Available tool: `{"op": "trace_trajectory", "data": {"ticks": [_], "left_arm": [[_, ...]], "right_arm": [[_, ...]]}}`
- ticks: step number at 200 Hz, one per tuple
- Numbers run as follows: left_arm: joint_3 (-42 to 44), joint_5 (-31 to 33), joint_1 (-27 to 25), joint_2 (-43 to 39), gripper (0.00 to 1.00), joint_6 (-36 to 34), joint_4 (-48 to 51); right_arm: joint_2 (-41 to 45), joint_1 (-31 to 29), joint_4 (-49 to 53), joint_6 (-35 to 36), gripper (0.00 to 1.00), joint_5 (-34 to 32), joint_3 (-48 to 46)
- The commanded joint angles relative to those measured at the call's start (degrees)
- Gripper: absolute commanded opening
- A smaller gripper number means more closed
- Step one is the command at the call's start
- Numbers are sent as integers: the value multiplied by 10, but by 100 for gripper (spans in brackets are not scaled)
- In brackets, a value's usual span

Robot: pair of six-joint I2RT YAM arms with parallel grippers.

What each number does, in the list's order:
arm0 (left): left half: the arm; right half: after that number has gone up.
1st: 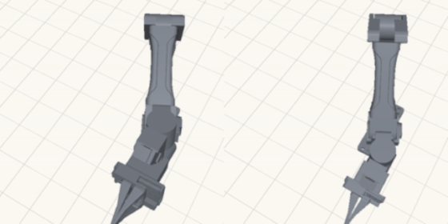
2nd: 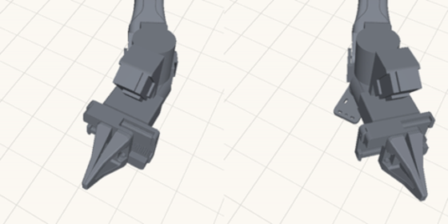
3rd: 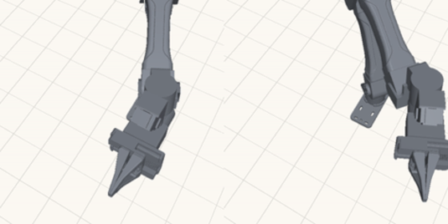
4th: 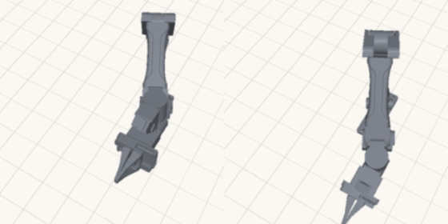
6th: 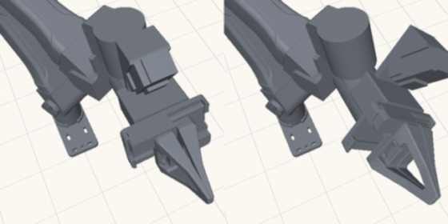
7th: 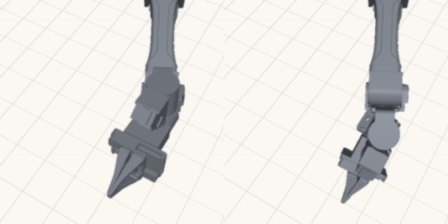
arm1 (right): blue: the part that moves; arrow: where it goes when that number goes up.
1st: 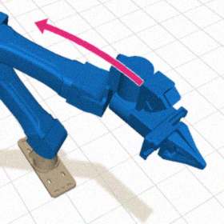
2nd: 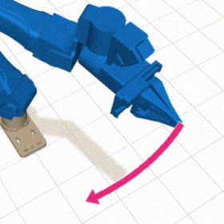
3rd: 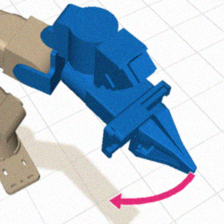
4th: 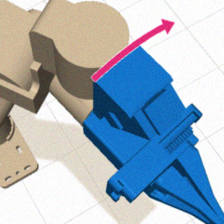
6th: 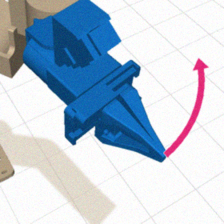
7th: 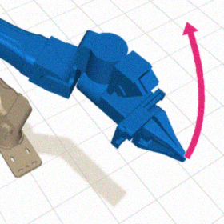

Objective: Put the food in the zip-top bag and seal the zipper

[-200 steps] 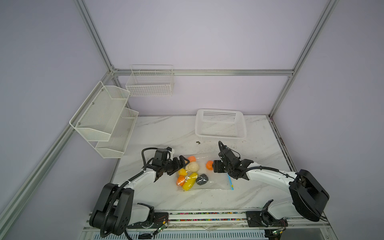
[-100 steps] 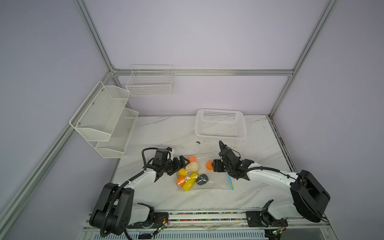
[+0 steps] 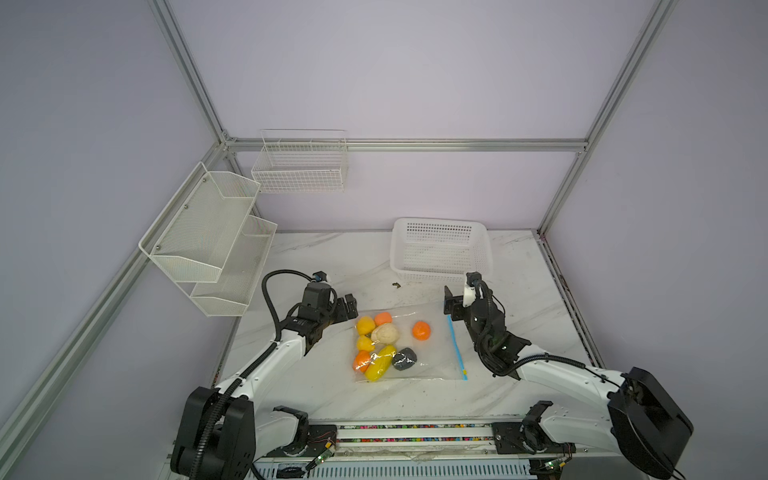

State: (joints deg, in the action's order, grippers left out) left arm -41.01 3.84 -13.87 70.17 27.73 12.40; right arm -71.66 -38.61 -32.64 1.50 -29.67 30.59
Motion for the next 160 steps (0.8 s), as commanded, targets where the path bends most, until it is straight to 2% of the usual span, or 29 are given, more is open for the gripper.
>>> {"op": "trace_trajectory", "data": {"ticks": [1, 21, 35, 61, 74, 84, 102, 117, 122, 129, 135, 150, 160], "left_arm": [[-59, 201, 11, 45, 100, -88, -50], [-32, 253, 27, 64, 100, -151, -121], [17, 247, 45, 59, 100, -197, -189], [113, 226, 75, 66, 97, -266, -377], [123, 196, 95, 79, 95, -271, -413], [120, 169, 110, 88, 94, -262, -417], [135, 139, 129, 113, 96, -247, -479], [149, 104, 146, 135, 98, -241, -529], [148, 88, 152, 144, 97, -240, -532], [153, 77, 153, 157, 97, -239, -547], [163, 67, 155, 172, 98, -241, -572], [182, 46, 155, 184, 100, -250, -619], [187, 47, 156, 185, 100, -248, -631]], "right_arm": [[-50, 67, -121, 105, 88, -41, -3], [-101, 132, -245, 112, 88, 6, -44], [-148, 163, -325, 131, 87, 27, -62], [-229, 201, -469, 149, 88, 36, -83], [-230, 205, -457, 117, 87, 56, -77], [-243, 215, -501, 110, 86, 84, -88], [-279, 228, -546, 103, 85, 73, -90], [-276, 253, -542, 73, 85, 104, -99], [-285, 263, -557, 65, 86, 116, -103], [-309, 272, -575, 58, 96, 125, -103], [-331, 274, -597, 63, 97, 120, -91], [-300, 285, -488, 22, 97, 125, -67], [-314, 293, -505, 41, 97, 140, -60]]}}
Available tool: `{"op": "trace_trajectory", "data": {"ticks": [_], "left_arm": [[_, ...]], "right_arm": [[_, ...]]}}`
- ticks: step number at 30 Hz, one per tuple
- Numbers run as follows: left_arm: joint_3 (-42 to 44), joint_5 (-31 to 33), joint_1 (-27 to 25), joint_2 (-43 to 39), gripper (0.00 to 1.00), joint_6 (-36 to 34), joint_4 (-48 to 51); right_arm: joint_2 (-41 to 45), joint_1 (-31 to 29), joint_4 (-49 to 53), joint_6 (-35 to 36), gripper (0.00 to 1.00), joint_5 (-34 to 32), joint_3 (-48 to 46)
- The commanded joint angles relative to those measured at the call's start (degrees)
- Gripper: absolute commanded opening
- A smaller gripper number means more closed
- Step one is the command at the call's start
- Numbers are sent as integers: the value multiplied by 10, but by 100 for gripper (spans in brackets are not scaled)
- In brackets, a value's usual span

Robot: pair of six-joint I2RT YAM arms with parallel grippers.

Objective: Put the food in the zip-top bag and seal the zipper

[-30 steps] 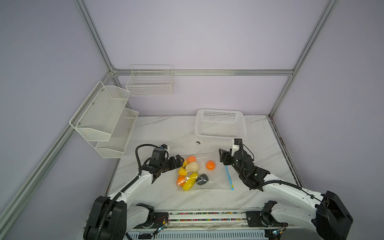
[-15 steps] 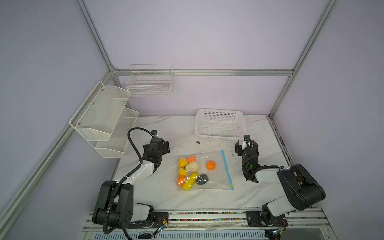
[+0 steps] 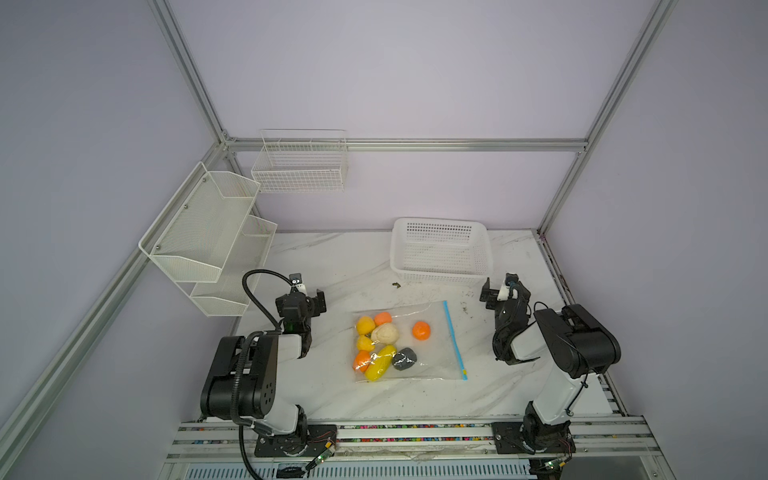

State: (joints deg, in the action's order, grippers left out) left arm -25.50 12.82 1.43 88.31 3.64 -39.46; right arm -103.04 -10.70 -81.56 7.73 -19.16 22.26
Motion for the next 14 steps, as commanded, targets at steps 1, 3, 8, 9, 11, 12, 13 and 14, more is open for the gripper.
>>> {"op": "trace_trajectory", "data": {"ticks": [1, 3, 8, 9, 11, 12, 13, 14], "left_arm": [[32, -42, 3, 4, 100, -7, -114], [33, -39, 3, 10, 100, -8, -125], [33, -40, 3, 21, 100, -15, -141], [34, -42, 3, 20, 100, -15, -141], [35, -41, 3, 18, 100, -15, -141], [36, -41, 3, 17, 100, -15, -141], [38, -44, 4, 16, 100, -16, -142], [39, -46, 4, 14, 100, -17, -142]], "right_arm": [[0, 14, -17, -22, 97, 36, 23], [7, 16, 4, -34, 97, 37, 24], [1, 48, 74, -40, 98, 118, 64], [3, 47, 86, -44, 98, 119, 68], [2, 48, 86, -44, 97, 120, 69], [2, 49, 87, -46, 97, 122, 69], [3, 50, 85, -44, 97, 123, 67], [5, 51, 83, -44, 98, 125, 65]]}}
